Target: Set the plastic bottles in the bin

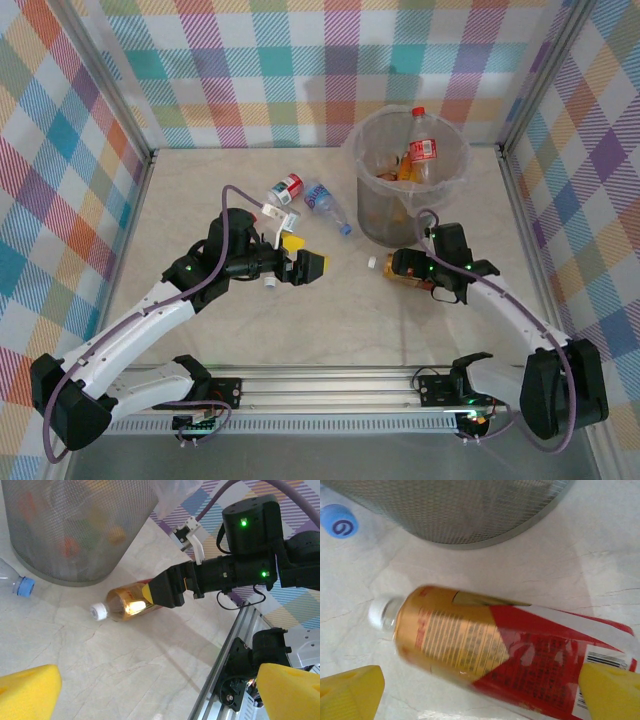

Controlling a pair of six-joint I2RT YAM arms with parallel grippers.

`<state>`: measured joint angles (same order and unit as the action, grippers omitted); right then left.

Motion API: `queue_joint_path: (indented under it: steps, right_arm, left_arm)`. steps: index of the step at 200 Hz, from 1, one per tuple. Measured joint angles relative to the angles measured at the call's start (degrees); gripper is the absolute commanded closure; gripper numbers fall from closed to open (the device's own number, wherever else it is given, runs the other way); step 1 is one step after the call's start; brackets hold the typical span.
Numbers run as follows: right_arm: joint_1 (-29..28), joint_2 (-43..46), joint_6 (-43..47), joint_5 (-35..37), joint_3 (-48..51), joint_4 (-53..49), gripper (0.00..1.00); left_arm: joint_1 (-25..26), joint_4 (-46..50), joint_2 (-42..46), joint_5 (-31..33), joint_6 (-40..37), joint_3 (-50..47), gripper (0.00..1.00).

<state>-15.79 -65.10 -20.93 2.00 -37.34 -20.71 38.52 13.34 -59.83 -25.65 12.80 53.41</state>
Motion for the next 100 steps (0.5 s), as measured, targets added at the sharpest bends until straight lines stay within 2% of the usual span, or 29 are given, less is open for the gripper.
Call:
queue_joint_path:
  steps: [100]
  right_arm:
    - [0.24, -9.16, 2.03, 3.76, -6.73, -0.33, 0.0]
  left_arm:
    - [0.04, 0.04, 0.02, 0.02, 0.0, -0.68, 0.0]
